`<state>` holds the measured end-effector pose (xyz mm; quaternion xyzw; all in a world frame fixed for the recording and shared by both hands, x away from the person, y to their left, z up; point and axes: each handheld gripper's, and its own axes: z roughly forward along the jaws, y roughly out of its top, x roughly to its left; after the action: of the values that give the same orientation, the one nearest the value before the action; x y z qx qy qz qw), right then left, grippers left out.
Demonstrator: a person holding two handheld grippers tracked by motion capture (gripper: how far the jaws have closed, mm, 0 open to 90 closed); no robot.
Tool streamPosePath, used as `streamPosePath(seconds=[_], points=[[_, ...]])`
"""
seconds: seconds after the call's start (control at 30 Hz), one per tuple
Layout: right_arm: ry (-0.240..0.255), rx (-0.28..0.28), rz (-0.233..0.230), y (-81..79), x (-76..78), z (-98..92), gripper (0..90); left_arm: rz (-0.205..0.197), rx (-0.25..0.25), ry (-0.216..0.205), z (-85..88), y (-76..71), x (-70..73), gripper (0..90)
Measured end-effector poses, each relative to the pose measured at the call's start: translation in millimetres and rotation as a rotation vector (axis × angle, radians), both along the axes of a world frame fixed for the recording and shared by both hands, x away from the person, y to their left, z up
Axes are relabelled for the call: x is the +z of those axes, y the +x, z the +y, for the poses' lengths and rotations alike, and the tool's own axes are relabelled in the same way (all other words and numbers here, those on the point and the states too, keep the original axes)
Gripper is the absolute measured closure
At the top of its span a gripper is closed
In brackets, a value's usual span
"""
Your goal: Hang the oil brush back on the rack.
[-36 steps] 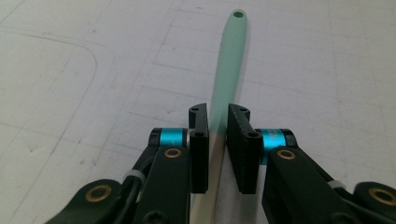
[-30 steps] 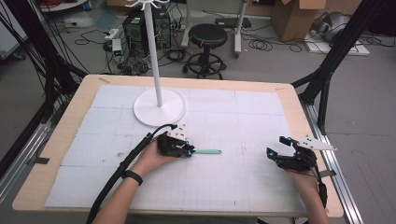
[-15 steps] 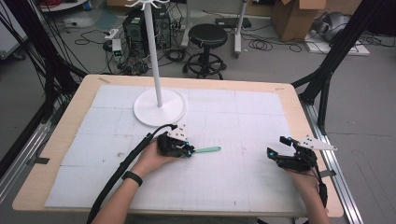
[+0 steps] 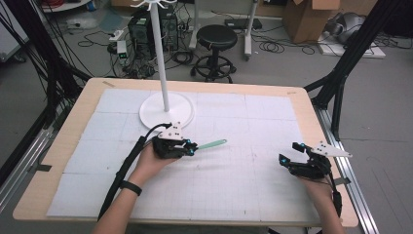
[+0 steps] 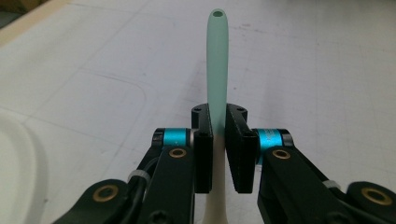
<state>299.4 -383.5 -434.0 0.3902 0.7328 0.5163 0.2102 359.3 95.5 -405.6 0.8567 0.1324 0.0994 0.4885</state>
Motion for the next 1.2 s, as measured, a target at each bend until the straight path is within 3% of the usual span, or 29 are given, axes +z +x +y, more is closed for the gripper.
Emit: streamPosePath(seconds=[0.3, 0.63, 1.0, 1.2], points=[[-0.001, -0.003, 0.004, 0.0, -0.2, 0.0, 18.3, -0.084, 0.125, -0.149, 30.1, -8.4, 31.6, 81.9], [-0.009, -0.001, 0.006, 0.5, -0.8, 0.5, 18.3, -0.176, 0.285, -0.273, 68.3, -16.3, 61.0, 81.9], [-0.014, -0.002, 0.012, 1.1, -1.6, 1.2, 18.3, -0.264, 0.394, -0.36, 110.6, -22.1, 100.8, 81.9], [-0.014, -0.003, 0.013, 1.2, -1.6, 1.1, 18.3, -0.313, 0.443, -0.376, 121.9, -22.3, 125.3, 82.0]])
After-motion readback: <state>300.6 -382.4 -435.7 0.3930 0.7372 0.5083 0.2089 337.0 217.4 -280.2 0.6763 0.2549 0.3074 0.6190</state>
